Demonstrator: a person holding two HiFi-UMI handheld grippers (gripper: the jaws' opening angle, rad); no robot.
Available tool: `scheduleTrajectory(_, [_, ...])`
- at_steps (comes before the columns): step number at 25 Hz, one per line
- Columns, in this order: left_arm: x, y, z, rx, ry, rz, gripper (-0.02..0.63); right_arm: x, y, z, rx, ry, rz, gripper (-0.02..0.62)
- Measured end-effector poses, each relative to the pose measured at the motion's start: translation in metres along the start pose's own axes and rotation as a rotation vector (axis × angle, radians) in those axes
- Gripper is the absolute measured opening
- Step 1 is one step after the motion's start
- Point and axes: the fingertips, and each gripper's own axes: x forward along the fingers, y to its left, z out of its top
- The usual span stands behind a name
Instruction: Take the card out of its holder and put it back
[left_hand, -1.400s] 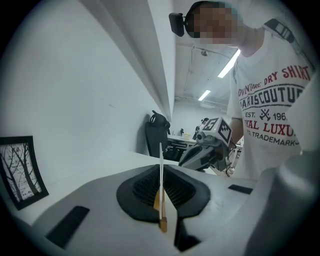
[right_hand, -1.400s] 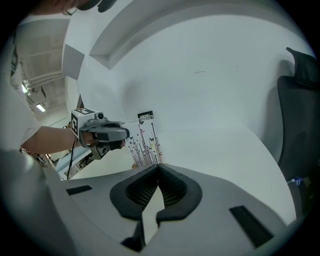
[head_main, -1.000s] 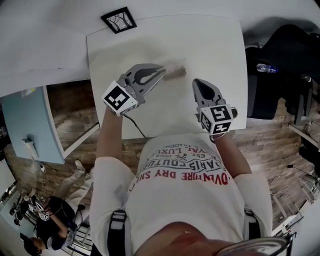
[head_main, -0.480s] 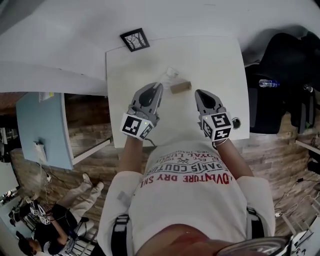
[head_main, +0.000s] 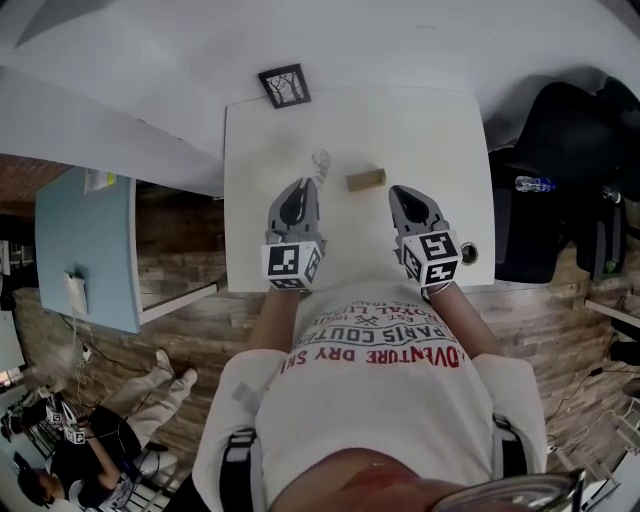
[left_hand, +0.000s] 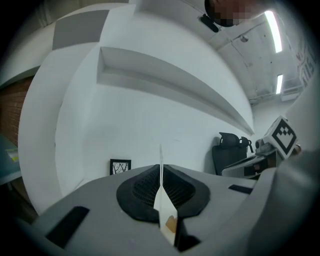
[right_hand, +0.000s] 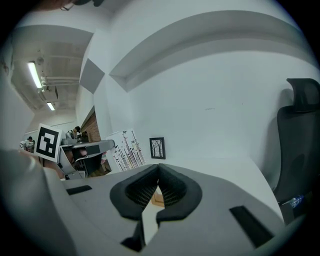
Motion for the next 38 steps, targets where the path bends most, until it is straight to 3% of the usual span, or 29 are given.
scheduleTrajectory(10, [0.0, -0.003, 0.009, 0.009, -0.011, 0.025, 0.037, -0.004, 0.001, 0.007, -0.025, -0.011, -0.004, 0.02])
scheduleTrajectory(19, [0.003, -0.017, 0.011, 0.041, -0.021, -0.022, 0.037, -0.004, -0.002, 0.006, -0.021, -0.012, -0.009, 0.021])
scheduleTrajectory(30, [0.005, -0.014, 0.011, 0.033, -0.02, -0.016, 0.037, -0.004, -0.005, 0.001, -0.009, 0.007, -0.014, 0.021])
scheduleTrajectory(38, [0.018, -0.02, -0.008, 0.039, 0.038, -0.118, 0.037, 0.003, -0.008, -0.005, -0.006, 0.031, -0.014, 0.021])
